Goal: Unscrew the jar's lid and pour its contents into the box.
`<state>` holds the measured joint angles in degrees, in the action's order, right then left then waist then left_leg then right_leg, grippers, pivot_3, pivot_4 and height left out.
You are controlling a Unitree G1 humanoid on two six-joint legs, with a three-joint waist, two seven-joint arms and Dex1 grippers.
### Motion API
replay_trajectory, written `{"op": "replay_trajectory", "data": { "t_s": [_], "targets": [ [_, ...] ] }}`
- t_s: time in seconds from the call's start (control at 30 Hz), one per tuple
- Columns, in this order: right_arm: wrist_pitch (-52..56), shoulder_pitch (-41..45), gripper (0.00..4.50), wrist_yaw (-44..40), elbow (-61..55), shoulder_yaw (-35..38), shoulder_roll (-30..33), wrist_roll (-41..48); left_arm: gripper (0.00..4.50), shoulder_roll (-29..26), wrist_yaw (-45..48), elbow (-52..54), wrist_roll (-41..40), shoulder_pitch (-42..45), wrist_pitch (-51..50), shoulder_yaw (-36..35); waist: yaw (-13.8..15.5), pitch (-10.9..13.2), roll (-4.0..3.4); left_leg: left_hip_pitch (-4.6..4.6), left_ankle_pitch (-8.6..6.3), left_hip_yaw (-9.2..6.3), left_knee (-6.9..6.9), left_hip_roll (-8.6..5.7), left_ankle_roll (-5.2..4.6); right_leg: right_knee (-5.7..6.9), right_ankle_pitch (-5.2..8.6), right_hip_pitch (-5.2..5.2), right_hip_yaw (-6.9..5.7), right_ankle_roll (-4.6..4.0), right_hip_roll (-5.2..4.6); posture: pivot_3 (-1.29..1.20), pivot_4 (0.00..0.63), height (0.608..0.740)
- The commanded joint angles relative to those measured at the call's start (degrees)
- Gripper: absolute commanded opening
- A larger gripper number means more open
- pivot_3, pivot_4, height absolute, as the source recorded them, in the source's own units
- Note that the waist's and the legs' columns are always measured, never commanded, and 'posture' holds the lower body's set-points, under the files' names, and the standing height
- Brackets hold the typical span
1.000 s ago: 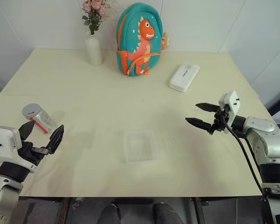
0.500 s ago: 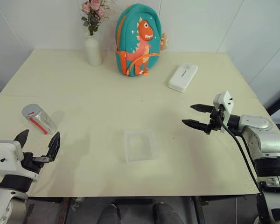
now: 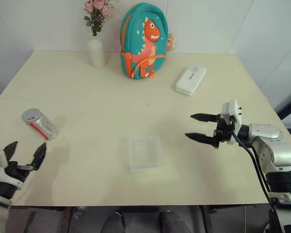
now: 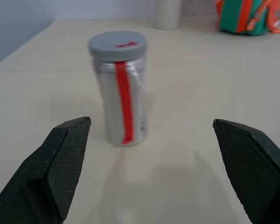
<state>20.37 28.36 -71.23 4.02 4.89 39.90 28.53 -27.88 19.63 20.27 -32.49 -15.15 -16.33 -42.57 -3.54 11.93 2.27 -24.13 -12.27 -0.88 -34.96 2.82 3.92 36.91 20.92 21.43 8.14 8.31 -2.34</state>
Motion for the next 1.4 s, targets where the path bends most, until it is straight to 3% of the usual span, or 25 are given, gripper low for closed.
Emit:
{"op": "replay_trajectory", "data": {
  "t_s": [0.03, 0.33, 0.9, 1.4],
  "targets": [
    [0.1, -0.3, 4.50, -0.8, -4.8, 0.3, 0.9, 1.4, 4.47, -1.3, 0.6, -0.8, 0.1, 1.1, 1.6, -1.7, -0.3, 0.0, 0.00, 0.01, 0.00, 0.04, -0.01, 0.00, 0.00, 0.02, -0.02, 0.00, 0.02, 0.03, 0.00, 0.00, 0.150, 0.740],
    [-0.4, -0.6, 4.50, 4.3, -6.9, -0.4, -3.6, 0.7, 4.47, -4.6, 2.1, -8.3, 0.5, 7.3, 1.7, -0.9, -0.8, 0.0, 0.01, 0.03, 0.04, -0.01, -0.03, 0.00, 0.03, 0.13, -0.04, 0.01, 0.00, 0.04, 0.01, 0.00, 0.150, 0.740],
    [-1.9, 0.3, 4.50, 6.1, -7.3, -3.1, -5.5, -1.0, 4.47, -5.3, 4.4, -23.6, 4.0, 19.9, 5.9, 6.0, -1.1, 0.0, 0.01, 0.02, 0.03, -0.07, -0.03, 0.04, 0.06, 0.25, -0.04, 0.06, -0.05, 0.05, 0.04, 0.00, 0.150, 0.740],
    [-3.1, 0.4, 4.50, 6.8, -6.0, -2.9, -5.2, -1.9, 4.47, -7.2, 5.3, -32.4, 5.8, 26.5, 9.5, 6.8, -1.1, 0.0, 0.02, 0.04, 0.06, -0.08, -0.14, 0.03, 0.06, 0.48, -0.05, 0.08, -0.05, 0.06, 0.04, 0.00, 0.150, 0.740]
  ]
}}
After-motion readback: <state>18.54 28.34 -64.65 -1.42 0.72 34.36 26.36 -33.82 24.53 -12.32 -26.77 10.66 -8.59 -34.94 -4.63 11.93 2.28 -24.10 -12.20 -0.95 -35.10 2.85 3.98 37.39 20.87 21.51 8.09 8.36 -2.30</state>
